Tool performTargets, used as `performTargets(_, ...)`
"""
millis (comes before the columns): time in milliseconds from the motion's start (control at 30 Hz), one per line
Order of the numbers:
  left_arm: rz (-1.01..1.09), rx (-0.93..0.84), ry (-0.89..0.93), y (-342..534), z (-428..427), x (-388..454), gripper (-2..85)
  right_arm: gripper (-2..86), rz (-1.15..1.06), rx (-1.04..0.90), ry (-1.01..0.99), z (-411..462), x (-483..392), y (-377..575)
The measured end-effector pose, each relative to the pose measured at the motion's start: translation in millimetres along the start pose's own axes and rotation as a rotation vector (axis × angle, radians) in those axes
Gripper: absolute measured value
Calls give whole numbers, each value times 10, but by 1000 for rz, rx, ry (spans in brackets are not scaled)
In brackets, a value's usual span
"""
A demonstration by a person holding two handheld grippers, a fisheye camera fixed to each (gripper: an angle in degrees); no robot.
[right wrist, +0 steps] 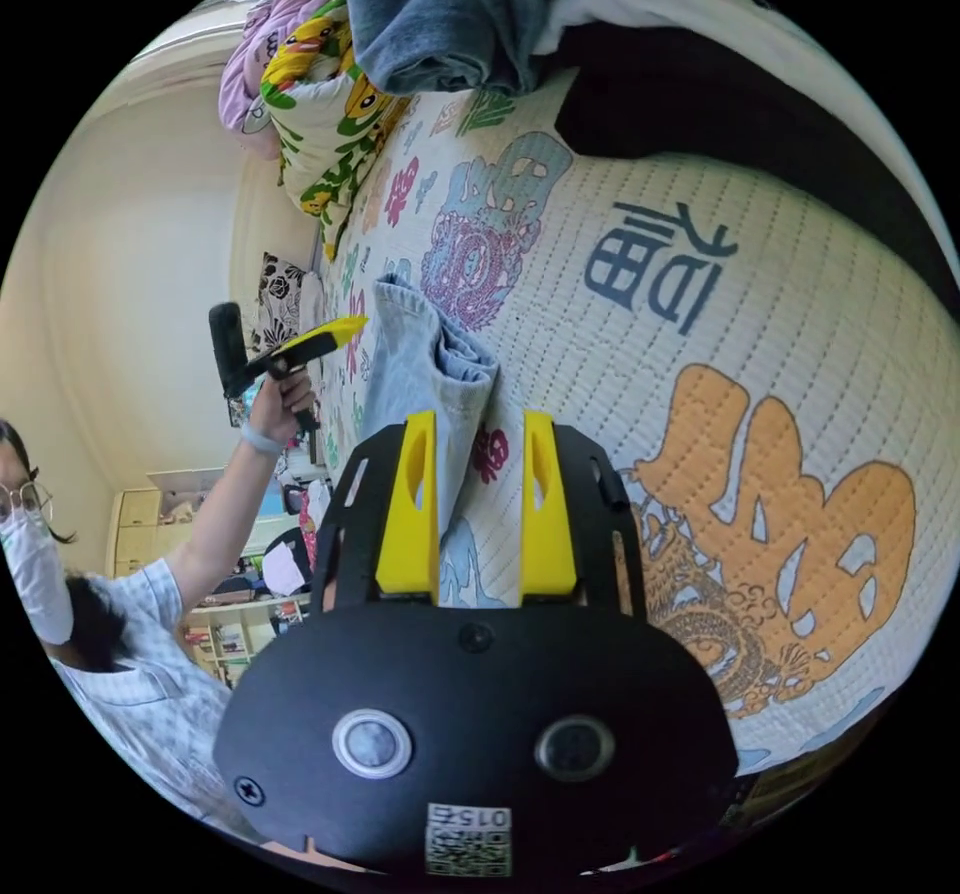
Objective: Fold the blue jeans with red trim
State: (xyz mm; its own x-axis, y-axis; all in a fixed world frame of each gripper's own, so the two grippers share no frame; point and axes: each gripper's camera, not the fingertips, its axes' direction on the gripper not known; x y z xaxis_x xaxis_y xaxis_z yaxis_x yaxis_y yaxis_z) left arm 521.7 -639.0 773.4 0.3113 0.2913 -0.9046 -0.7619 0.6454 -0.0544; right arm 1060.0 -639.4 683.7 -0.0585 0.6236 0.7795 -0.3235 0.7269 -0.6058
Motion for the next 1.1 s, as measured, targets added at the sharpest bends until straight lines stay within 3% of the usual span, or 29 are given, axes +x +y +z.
performTargets(133,-36,-133,-46,-453,330,-56,133,120,15,36,-16,-11,132,105)
performTargets(500,22,-115,122,-613,355,-95,161,116,-23,45,-78,194,328,189)
performTargets(700,-31,-68,100,-552,347,-198,87,81,-14,39,-106,582,450,69)
performTargets(833,-52,-126,190,-536,342,-228,21,62,-22,36,-159,681,573,160)
performTargets(1000,101,-161,125,-609,151,19,5,56,-67,34,-151,661,561,296)
performTargets(1100,183,-107,178,-652,-71,229,2,55,-76,60,-134,463,572,436)
